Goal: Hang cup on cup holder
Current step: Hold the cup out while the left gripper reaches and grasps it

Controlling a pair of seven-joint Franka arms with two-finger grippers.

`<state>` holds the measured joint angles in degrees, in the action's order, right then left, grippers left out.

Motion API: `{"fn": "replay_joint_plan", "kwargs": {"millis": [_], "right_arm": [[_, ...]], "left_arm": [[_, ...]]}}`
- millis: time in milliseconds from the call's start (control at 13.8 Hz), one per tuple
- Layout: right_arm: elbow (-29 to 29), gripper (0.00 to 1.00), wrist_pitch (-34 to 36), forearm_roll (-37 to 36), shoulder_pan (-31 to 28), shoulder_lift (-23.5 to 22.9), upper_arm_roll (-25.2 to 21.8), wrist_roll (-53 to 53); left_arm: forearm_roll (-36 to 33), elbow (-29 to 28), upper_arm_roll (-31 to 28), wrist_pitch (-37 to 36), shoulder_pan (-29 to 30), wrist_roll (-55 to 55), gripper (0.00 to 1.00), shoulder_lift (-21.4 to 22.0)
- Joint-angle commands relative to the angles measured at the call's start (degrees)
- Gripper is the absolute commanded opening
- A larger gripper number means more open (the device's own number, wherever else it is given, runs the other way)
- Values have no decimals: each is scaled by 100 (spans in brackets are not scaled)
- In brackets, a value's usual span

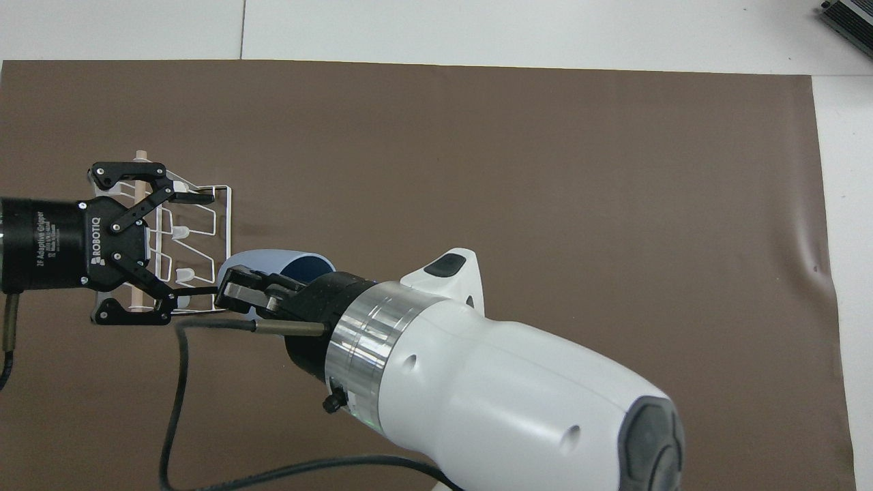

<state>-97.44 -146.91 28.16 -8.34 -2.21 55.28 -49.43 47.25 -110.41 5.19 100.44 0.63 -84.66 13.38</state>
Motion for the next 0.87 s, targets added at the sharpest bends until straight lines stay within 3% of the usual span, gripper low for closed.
{"fn": "replay_joint_plan", "kwargs": {"millis": [0, 433, 794], "right_arm": [[-3, 0, -242, 146, 86, -17, 18, -356], [-47, 0, -180, 146, 69, -17, 18, -322], [-91, 0, -136, 146, 69, -8, 18, -322]], "left_arm": [[39, -112, -79, -489, -54, 45, 100, 174], [30, 20, -79, -964, -45, 2, 100, 367], [21, -138, 17, -939, -80, -86, 100, 552]]}}
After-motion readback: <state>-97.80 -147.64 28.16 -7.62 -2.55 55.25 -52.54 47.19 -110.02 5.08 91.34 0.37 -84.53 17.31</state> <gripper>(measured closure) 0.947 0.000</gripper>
